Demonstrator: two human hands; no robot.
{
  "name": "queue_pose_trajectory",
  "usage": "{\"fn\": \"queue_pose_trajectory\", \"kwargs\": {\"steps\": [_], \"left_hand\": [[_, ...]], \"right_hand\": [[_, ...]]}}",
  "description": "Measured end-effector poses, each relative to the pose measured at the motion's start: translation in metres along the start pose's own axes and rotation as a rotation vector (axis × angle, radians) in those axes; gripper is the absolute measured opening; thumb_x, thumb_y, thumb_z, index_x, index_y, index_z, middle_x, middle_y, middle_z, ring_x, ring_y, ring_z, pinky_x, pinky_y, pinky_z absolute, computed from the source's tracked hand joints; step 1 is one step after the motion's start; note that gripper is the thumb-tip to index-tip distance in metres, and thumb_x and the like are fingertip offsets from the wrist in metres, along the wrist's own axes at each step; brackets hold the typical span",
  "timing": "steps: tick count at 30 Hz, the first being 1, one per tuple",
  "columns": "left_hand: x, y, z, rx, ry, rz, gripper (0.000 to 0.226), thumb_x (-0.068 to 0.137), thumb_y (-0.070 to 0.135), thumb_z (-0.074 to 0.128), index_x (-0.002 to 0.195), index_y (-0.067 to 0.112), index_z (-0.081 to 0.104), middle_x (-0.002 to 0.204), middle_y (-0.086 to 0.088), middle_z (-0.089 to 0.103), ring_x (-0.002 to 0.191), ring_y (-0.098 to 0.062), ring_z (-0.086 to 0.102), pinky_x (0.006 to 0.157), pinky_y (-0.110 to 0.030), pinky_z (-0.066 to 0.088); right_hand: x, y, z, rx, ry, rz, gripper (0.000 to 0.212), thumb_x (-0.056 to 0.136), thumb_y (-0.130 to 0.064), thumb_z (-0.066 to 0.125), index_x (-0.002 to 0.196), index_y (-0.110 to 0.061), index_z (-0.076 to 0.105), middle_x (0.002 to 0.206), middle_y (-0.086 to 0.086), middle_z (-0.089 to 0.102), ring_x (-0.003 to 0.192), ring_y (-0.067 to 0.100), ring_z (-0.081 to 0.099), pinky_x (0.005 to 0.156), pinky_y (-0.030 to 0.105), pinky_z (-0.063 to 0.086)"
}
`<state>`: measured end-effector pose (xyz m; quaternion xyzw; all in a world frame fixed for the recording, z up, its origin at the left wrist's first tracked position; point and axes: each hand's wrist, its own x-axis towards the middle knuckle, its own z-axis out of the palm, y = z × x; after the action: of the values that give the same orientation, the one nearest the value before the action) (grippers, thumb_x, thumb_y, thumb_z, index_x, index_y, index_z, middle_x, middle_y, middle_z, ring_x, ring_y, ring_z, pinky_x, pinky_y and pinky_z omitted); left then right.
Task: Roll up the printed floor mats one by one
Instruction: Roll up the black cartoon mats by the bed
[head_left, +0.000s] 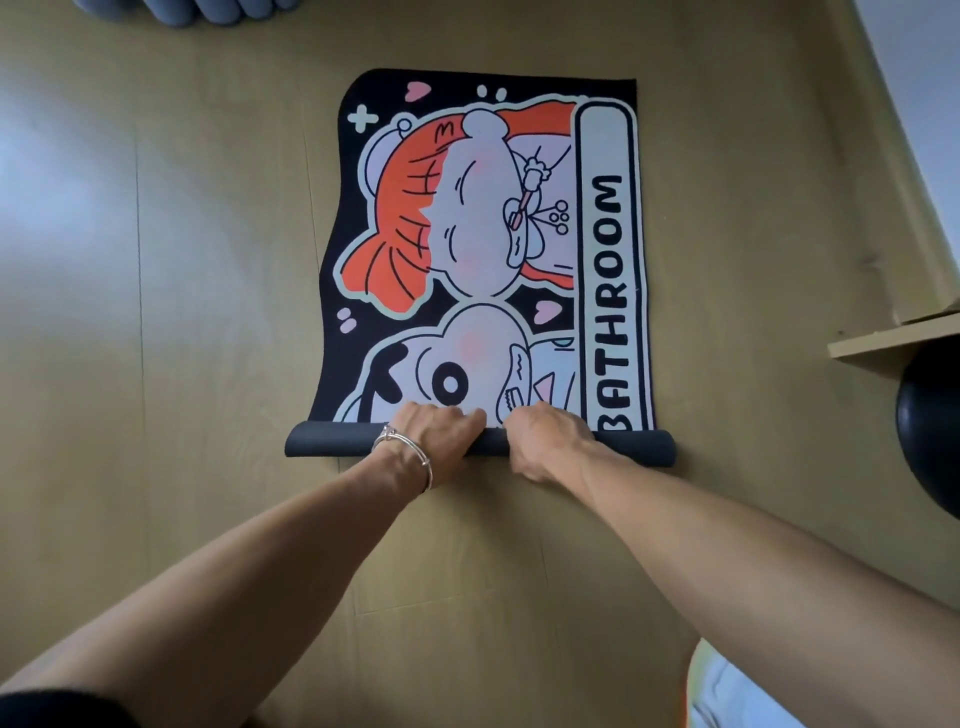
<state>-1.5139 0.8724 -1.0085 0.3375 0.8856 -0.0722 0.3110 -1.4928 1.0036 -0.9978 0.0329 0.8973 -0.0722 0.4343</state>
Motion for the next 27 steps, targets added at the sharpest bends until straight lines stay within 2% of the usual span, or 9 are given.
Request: {"fn": "queue_pose_trajectory", "kwargs": {"steps": [4,7,11,13,16,19,22,24,27], "left_hand": [[0.006,-0.003,-0.008,0.039,-0.092,0.009,0.018,0.094,0.021,0.044,0.108,0.019,0.054,0.099,-0.002,0.063,0.083,-0.023,0.059,0.065,-0.031,0.039],[0.008,-0.002,-0.013,0.063,-0.088,0.034,0.020,0.092,0.021,0.046,0.110,0.022,0.055,0.098,-0.002,0.062,0.083,-0.023,0.059,0.064,-0.031,0.039],[0.004,-0.001,-0.012,0.108,0.015,0.114,0.022,0.095,0.017,0.042,0.117,0.018,0.043,0.099,-0.003,0.061,0.086,-0.026,0.062,0.063,-0.033,0.037],[0.006,-0.002,-0.013,0.111,-0.053,0.097,0.021,0.095,0.018,0.042,0.116,0.018,0.048,0.100,-0.004,0.062,0.086,-0.025,0.061,0.064,-0.032,0.038],[0.014,-0.006,-0.018,0.015,-0.190,0.048,0.023,0.092,0.021,0.050,0.114,0.022,0.057,0.101,-0.002,0.062,0.083,-0.021,0.057,0.065,-0.031,0.041],[0.016,-0.009,-0.022,-0.029,-0.167,0.056,0.023,0.090,0.024,0.051,0.113,0.020,0.054,0.101,-0.004,0.060,0.079,-0.022,0.053,0.064,-0.032,0.040],[0.013,-0.004,-0.016,0.034,-0.091,0.035,0.024,0.091,0.022,0.051,0.114,0.018,0.047,0.102,-0.004,0.061,0.083,-0.025,0.059,0.065,-0.033,0.037],[0.013,-0.001,-0.011,0.061,-0.129,-0.022,0.025,0.090,0.017,0.053,0.115,0.018,0.051,0.104,-0.004,0.062,0.092,-0.025,0.062,0.068,-0.032,0.040],[0.017,0.000,-0.012,0.000,-0.234,-0.057,0.025,0.089,0.015,0.054,0.113,0.017,0.059,0.105,-0.004,0.062,0.093,-0.024,0.063,0.068,-0.031,0.044]], "right_hand": [[-0.009,-0.002,0.012,-0.013,0.134,-0.100,0.033,0.087,0.002,0.055,0.115,-0.012,0.047,0.100,0.008,0.059,0.098,0.027,0.058,0.089,0.039,0.043],[-0.005,0.000,0.012,0.021,0.063,-0.053,0.030,0.089,0.001,0.051,0.116,-0.013,0.051,0.103,0.010,0.062,0.098,0.028,0.059,0.085,0.038,0.045],[0.001,0.003,0.004,0.073,0.004,0.014,0.031,0.088,-0.003,0.055,0.117,-0.014,0.057,0.101,0.007,0.060,0.092,0.026,0.058,0.081,0.035,0.048],[-0.002,0.000,0.009,0.048,0.076,-0.040,0.035,0.086,0.000,0.057,0.119,-0.011,0.052,0.103,0.008,0.058,0.093,0.024,0.055,0.088,0.038,0.046],[-0.006,-0.005,0.018,-0.003,0.136,-0.123,0.050,0.083,0.007,0.056,0.128,-0.011,0.042,0.117,0.009,0.053,0.111,0.027,0.051,0.099,0.042,0.038],[-0.002,-0.001,0.012,0.001,0.099,-0.071,0.044,0.086,0.005,0.053,0.126,-0.010,0.044,0.116,0.011,0.055,0.114,0.029,0.050,0.098,0.042,0.037],[0.001,0.001,0.006,-0.020,0.098,-0.017,0.040,0.087,-0.001,0.054,0.125,-0.011,0.046,0.120,0.011,0.055,0.117,0.028,0.047,0.098,0.042,0.036],[0.000,-0.004,0.007,-0.085,0.128,-0.024,0.047,0.085,0.001,0.057,0.129,-0.010,0.045,0.124,0.010,0.051,0.119,0.028,0.043,0.099,0.042,0.034],[0.000,-0.006,0.017,-0.146,0.158,-0.089,0.052,0.082,0.004,0.058,0.129,-0.011,0.042,0.126,0.010,0.048,0.119,0.028,0.043,0.100,0.042,0.034]]}}
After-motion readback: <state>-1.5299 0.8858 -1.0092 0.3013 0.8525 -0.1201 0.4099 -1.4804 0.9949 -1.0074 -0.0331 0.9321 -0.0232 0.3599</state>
